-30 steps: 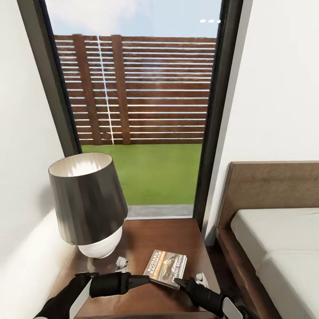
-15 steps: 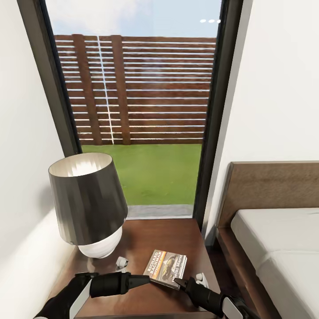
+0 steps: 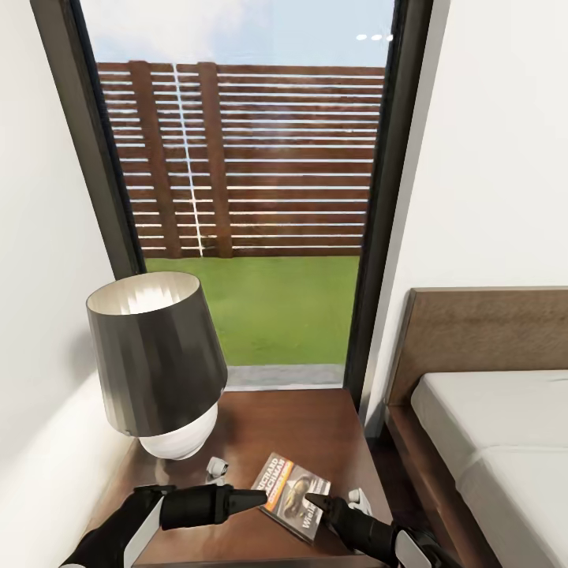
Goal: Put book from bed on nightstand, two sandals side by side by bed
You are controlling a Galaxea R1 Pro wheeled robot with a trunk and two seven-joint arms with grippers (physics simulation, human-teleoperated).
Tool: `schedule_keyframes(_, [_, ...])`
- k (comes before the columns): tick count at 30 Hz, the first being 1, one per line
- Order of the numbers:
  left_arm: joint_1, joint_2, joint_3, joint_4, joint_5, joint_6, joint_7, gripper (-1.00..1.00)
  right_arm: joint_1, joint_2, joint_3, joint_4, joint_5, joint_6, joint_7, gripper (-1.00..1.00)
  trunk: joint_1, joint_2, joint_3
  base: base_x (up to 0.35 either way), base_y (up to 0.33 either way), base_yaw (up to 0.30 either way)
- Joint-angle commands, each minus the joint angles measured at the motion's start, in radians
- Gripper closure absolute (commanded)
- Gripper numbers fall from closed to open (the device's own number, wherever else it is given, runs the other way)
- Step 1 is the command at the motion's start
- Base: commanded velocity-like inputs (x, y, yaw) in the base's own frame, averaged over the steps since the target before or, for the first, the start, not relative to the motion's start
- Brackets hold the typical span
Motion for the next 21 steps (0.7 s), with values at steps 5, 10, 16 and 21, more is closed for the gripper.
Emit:
schedule_keyframes(5, [-0.001,0.001,-0.005,0.000,0.008,0.011,0.000,-1.00,0.000,0.000,-0.001,0.000,-0.006,0.008,0.000,-1.00,0.000,0.000,-0.001,0.000,0.000,0.000])
schedule_keyframes(10, [-0.001,0.001,-0.005,0.000,0.008,0.011,0.000,-1.00,0.000,0.000,-0.002,0.000,-0.006,0.008,0.000,-1.00,0.000,0.000,-0.001,0.000,0.000,0.000])
schedule_keyframes(16, [-0.001,0.001,-0.005,0.000,0.008,0.011,0.000,-1.00,0.000,0.000,-0.001,0.000,-0.006,0.008,0.000,-1.00,0.000,0.000,-0.001,0.000,0.000,0.000])
schedule_keyframes(21, [-0.001,0.001,-0.005,0.000,0.008,0.011,0.000,-1.00,0.000,0.000,-0.001,0.000,-0.006,0.008,0.000,-1.00,0.000,0.000,-0.001,-0.122,0.000,0.000])
